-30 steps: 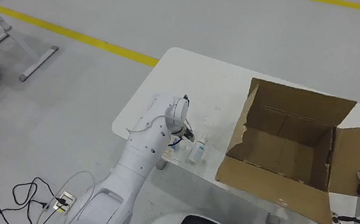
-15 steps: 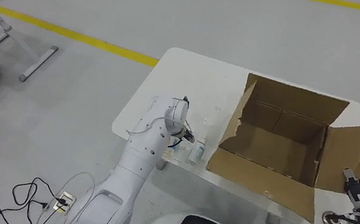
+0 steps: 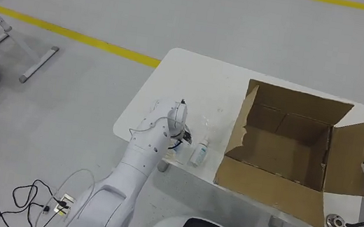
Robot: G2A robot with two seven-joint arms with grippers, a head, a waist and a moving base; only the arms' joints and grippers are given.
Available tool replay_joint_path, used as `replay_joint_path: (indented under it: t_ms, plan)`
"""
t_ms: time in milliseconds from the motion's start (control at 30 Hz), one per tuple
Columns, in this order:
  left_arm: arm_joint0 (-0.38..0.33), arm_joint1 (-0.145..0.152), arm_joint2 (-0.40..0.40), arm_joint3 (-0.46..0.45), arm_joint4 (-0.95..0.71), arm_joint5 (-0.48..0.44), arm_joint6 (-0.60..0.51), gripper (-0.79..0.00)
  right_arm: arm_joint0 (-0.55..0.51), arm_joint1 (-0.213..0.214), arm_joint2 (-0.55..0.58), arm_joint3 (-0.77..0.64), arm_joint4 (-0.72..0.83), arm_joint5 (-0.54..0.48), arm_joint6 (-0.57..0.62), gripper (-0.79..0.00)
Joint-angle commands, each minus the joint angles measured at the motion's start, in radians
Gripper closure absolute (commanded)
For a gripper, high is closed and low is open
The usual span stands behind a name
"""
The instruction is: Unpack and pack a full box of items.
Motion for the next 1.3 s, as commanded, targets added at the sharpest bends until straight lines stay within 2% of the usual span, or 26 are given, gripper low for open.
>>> replay_joint_path:
  t_ms: [0,367,467,600,633,667,733,800,867,900,933,1033,1100,1167,1267]
  plan:
    - [-0.010,0.004,-0.006,0.024,0.001,-0.004,0.013,-0.785,-0.006,0.002,0.025,-0.016,0.004,-0.012,-0.001,-0.785]
    - [-0.024,0.021,-0.022,0.107,0.009,-0.009,0.046,-0.785,-0.013,0.010,0.077,-0.049,-0.077,-0.084,0.006,-0.779]
    - [-0.031,0.022,-0.021,0.131,0.000,-0.002,0.057,-0.699,-0.014,0.011,0.077,-0.053,-0.083,-0.090,0.004,-0.646]
    - [-0.040,0.023,-0.013,0.157,-0.007,-0.002,0.064,-0.699,-0.015,0.010,0.075,-0.056,-0.088,-0.088,0.002,-0.619]
    - [-0.043,0.024,-0.012,0.162,-0.009,-0.002,0.065,-0.671,-0.015,0.010,0.074,-0.057,-0.089,-0.088,0.001,-0.619]
    - [-0.045,0.024,-0.010,0.168,-0.010,-0.001,0.066,-0.523,-0.016,0.010,0.073,-0.057,-0.091,-0.087,0.001,-0.606]
    - [-0.048,0.025,-0.008,0.180,-0.013,-0.001,0.069,-0.446,-0.017,0.010,0.072,-0.058,-0.092,-0.086,0.000,-0.606]
    - [-0.053,0.026,-0.006,0.191,-0.017,-0.002,0.073,-0.332,-0.019,0.009,0.072,-0.058,-0.093,-0.087,-0.002,-0.613]
    - [-0.057,0.027,-0.003,0.199,-0.021,-0.001,0.075,-0.092,-0.021,0.009,0.072,-0.059,-0.093,-0.086,0.000,-0.600]
    - [-0.058,0.027,-0.001,0.200,-0.024,-0.002,0.078,0.000,-0.021,0.009,0.072,-0.059,-0.095,-0.085,0.000,-0.597]
    - [-0.058,0.027,0.002,0.198,-0.027,-0.003,0.080,0.000,-0.022,0.009,0.072,-0.060,-0.095,-0.084,-0.001,-0.597]
    - [-0.055,0.028,0.003,0.161,-0.038,0.002,0.087,0.000,-0.023,0.009,0.073,-0.061,-0.095,-0.084,-0.002,-0.594]
    - [-0.050,0.029,0.002,0.103,-0.045,0.013,0.080,0.000,-0.024,0.008,0.074,-0.062,-0.094,-0.085,-0.003,-0.597]
    - [-0.038,0.030,-0.003,0.002,-0.066,0.020,0.063,0.000,-0.024,0.008,0.076,-0.063,-0.093,-0.083,-0.005,-0.594]
    - [-0.001,0.032,-0.021,-0.225,-0.116,0.034,0.019,0.000,-0.023,0.008,0.078,-0.064,-0.090,-0.085,-0.008,-0.588]
